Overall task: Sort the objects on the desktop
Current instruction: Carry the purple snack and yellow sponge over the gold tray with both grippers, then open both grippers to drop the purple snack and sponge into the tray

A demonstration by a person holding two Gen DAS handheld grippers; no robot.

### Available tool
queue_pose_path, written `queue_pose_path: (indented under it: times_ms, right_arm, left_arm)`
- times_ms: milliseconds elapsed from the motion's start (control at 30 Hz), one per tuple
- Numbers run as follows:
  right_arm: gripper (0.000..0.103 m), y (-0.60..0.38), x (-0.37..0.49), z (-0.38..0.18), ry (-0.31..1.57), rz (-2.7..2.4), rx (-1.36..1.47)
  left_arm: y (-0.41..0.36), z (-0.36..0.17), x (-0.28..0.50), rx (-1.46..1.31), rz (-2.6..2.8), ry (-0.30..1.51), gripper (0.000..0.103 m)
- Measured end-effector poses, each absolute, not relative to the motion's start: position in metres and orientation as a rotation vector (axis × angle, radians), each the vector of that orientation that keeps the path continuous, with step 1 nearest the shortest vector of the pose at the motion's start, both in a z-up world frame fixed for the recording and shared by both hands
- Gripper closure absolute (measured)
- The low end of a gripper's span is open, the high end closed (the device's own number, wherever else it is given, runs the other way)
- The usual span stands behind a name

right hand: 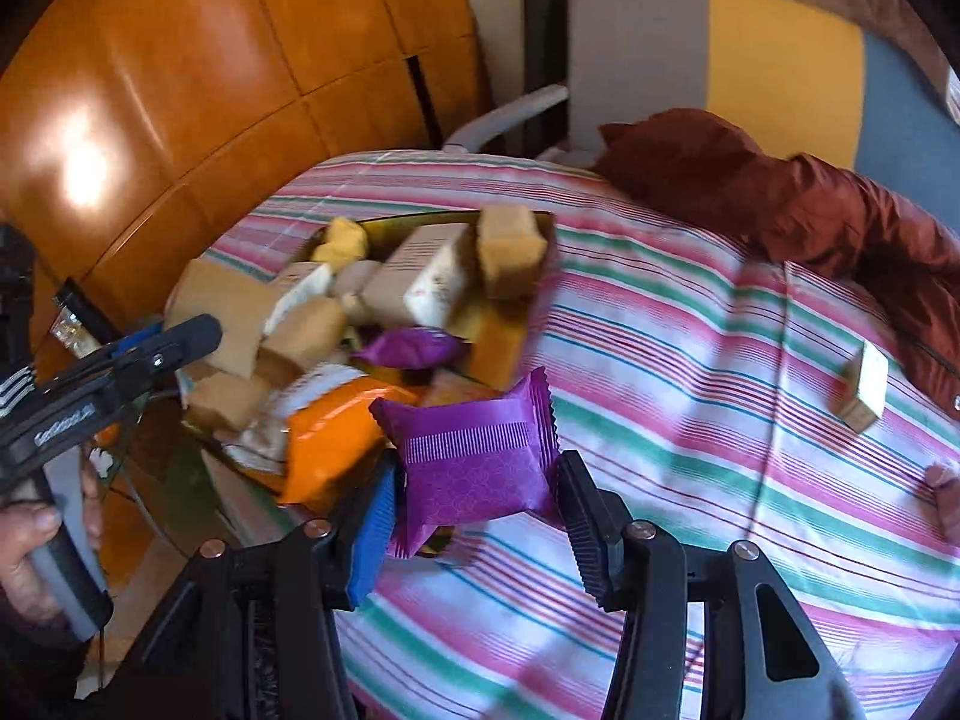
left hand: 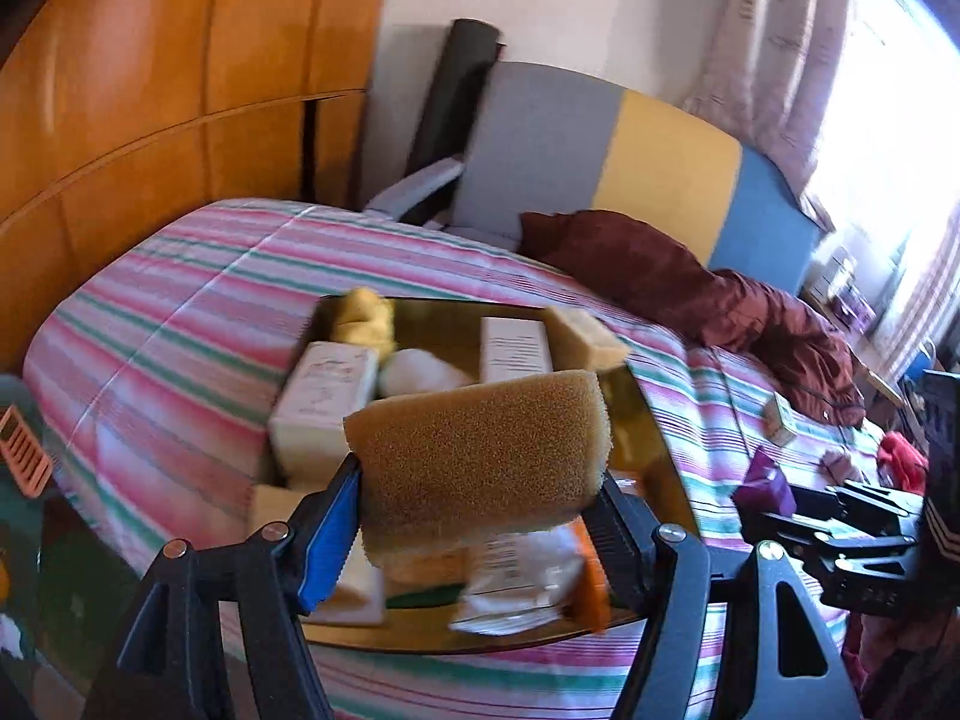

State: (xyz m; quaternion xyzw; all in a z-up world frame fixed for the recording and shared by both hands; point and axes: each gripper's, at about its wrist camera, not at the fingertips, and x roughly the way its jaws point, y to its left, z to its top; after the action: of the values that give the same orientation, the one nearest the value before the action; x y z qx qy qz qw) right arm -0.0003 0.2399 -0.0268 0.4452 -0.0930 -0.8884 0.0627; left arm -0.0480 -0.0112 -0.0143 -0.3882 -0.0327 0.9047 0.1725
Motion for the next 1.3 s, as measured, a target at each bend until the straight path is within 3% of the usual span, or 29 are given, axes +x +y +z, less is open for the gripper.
queue_pose_path:
  times_ms: [433,600,1133,1300]
  right_arm:
    - [0.050,0.215,-0.051,-0.013,-0.321,-2.686,1.260]
    - [0.029,0.224,-0.075,-0.013,-0.450,-2.715,1.235]
    - [0.027,0.237,-0.042,-0.033,-0.509,-2.717,1.304]
    - [0.026,0.234,-0.034,-0.038,-0.523,-2.714,1.316]
  left_arm:
    - [-0.008,-0.020,-0.068,-1.097,2.560,-0.109,0.033]
    - [0.006,-0.025,-0.085,-1.117,2.531,-0.095,0.032]
    - [0.032,-0.053,-0.100,-1.209,2.503,-0.002,0.029]
    - [0.031,-0.049,-0.101,-1.188,2.508,-0.020,0.020]
